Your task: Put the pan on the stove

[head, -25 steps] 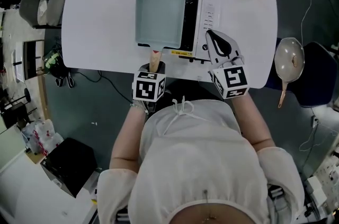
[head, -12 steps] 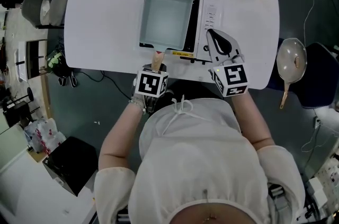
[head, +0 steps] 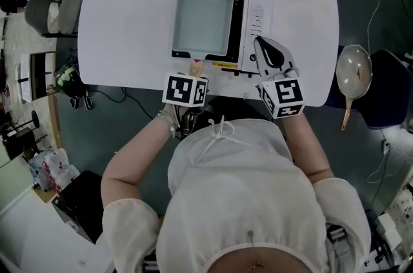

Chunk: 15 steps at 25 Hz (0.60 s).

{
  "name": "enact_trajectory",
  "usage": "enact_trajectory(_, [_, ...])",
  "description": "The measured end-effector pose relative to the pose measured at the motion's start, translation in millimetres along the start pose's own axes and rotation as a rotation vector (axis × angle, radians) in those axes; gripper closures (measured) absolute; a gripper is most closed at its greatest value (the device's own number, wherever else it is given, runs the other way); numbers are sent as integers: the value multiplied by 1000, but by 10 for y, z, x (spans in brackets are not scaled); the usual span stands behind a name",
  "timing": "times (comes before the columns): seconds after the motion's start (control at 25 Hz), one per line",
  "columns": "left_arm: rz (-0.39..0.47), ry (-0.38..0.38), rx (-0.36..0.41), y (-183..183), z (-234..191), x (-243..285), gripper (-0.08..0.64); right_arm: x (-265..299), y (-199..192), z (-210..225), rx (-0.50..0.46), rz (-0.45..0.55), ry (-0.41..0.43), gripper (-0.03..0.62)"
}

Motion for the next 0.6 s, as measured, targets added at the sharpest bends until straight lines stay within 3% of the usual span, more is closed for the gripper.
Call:
enact_trajectory(0.12, [5, -77, -88, 55, 70, -24, 538, -64, 16, -28, 4, 1, -29, 586])
enact_trajectory(0.32, [-29, -99, -23, 21, 45, -43, 536, -184, 19, -140, 15, 3, -94, 586])
enact_trajectory(0.4, [-48, -149, -4, -8, 69, -57, 517, -242, 13, -208, 17, 2, -118, 586])
enact_trajectory(0.48, [-62, -226, -9, -9, 130, -74, 397, -291, 15, -268, 23, -1, -146, 586])
enact_trajectory(0.6, [-62, -290, 9, -14, 187, -109, 305, -357, 12, -385, 27, -3, -179, 586])
Point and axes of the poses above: the fingertips, and each gripper's own axes: x forward along the fingers, z to its right, y out of its top, the point moved 6 cm from there along -x, backward along the fingers, and after that the axes turned 5 degrees about -y, right-handed, at the moved point
